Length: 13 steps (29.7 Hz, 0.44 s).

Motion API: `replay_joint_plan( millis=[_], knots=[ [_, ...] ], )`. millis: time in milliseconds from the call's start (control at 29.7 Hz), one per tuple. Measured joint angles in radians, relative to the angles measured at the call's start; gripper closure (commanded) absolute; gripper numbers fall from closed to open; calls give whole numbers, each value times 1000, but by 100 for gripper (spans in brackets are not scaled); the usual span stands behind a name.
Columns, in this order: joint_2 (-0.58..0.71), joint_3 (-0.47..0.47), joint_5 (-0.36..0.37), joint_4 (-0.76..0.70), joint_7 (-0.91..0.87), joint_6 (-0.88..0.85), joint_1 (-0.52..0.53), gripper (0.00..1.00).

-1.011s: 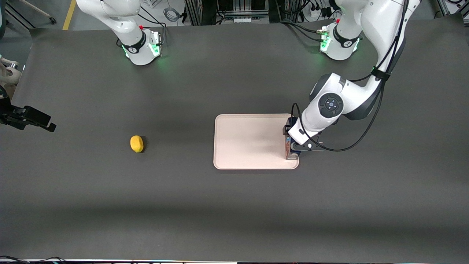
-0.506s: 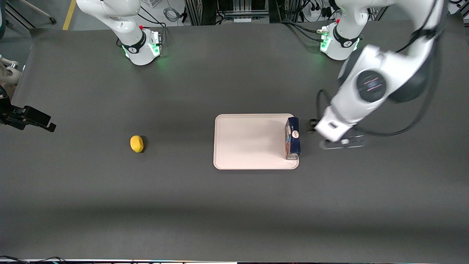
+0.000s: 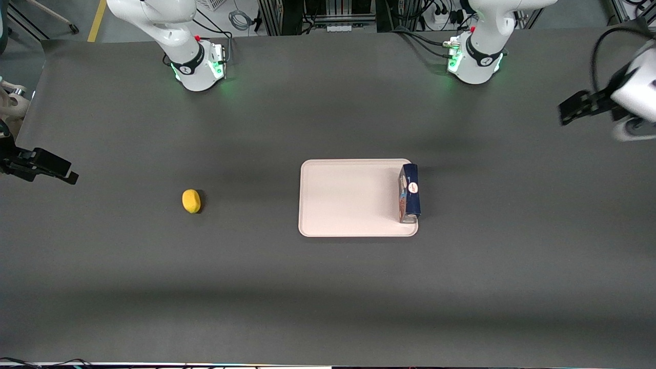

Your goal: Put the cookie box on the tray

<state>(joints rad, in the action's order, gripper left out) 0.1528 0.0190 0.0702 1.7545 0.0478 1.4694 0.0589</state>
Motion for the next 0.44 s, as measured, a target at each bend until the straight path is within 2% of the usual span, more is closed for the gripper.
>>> replay_joint_plan(
  millis=[169,438],
  knots=[
    [20,-17,-19,59,14,47,0,0],
    [21,-16,-27,68,14,64,-1,0]
  ],
)
